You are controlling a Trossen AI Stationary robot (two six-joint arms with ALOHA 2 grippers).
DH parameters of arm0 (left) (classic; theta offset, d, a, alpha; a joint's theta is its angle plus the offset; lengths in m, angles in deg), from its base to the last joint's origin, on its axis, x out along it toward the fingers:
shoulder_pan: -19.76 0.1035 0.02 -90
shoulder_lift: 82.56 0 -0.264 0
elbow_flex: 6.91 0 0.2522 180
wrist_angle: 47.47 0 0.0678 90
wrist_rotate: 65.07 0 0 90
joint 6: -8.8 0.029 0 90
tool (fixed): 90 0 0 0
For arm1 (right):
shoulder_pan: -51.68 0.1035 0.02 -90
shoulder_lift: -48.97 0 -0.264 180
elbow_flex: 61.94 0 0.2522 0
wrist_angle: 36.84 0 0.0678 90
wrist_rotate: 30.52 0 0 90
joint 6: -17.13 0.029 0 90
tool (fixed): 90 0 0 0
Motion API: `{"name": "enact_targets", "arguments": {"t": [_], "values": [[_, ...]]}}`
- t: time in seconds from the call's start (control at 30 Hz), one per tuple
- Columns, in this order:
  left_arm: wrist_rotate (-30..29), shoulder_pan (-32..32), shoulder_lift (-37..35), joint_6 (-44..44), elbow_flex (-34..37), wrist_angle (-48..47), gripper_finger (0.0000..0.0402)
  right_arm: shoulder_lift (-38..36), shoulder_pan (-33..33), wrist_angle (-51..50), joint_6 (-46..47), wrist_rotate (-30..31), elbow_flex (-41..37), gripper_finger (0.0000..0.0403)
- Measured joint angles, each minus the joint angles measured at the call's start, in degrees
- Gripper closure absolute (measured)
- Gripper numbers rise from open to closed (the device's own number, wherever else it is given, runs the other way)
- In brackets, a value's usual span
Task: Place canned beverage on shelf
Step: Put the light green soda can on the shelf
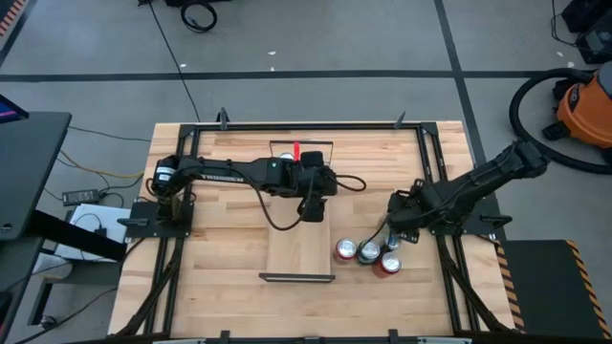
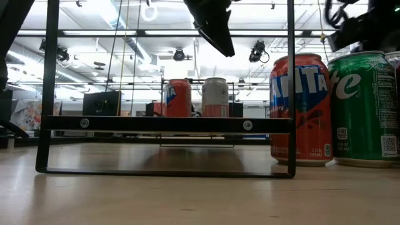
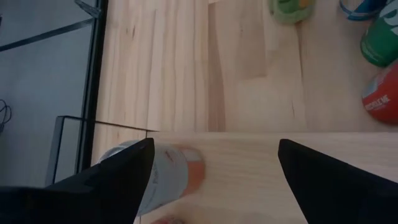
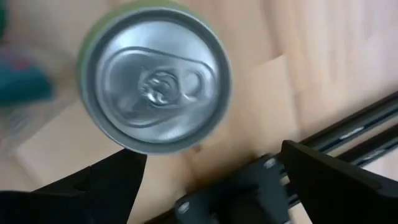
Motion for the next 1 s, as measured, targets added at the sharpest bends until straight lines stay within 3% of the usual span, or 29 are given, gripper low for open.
{"name": "enact_targets", "arguments": {"t": [0.23,0.43,0.6,0.7,0.83,1.0], "values": [[0.03,0.0,-0.05,-0.02,-0.02,-0.19,0.0047,0.12,-5.85,3.16,-6.22,9.26,-0.02,0.0021],[0.18,0.0,-0.05,-0.24,-0.02,-0.42,0.0047,0.12,-11.99,9.98,-15.19,13.52,-0.02,0.0021],[2.02,0.0,-0.05,-1.49,-0.02,-2.08,0.0047,0.09,-15.51,9.89,-20.26,13.1,-0.02,0.0021],[3.52,0.0,-0.05,-1.53,-0.02,-1.05,0.0047,-0.11,-15.72,9.94,-24.95,8.15,-0.02,0.0021],[6.93,0.0,-0.09,-1.07,1.89,8.15,0.0047,-0.15,-14.8,10.38,-30.7,2.35,-0.02,0.0021],[8.28,0.0,0.24,0.04,7.49,16.95,0.0047,-0.15,-15.08,12.75,-34.25,2.02,-0.02,0.0021]]}}
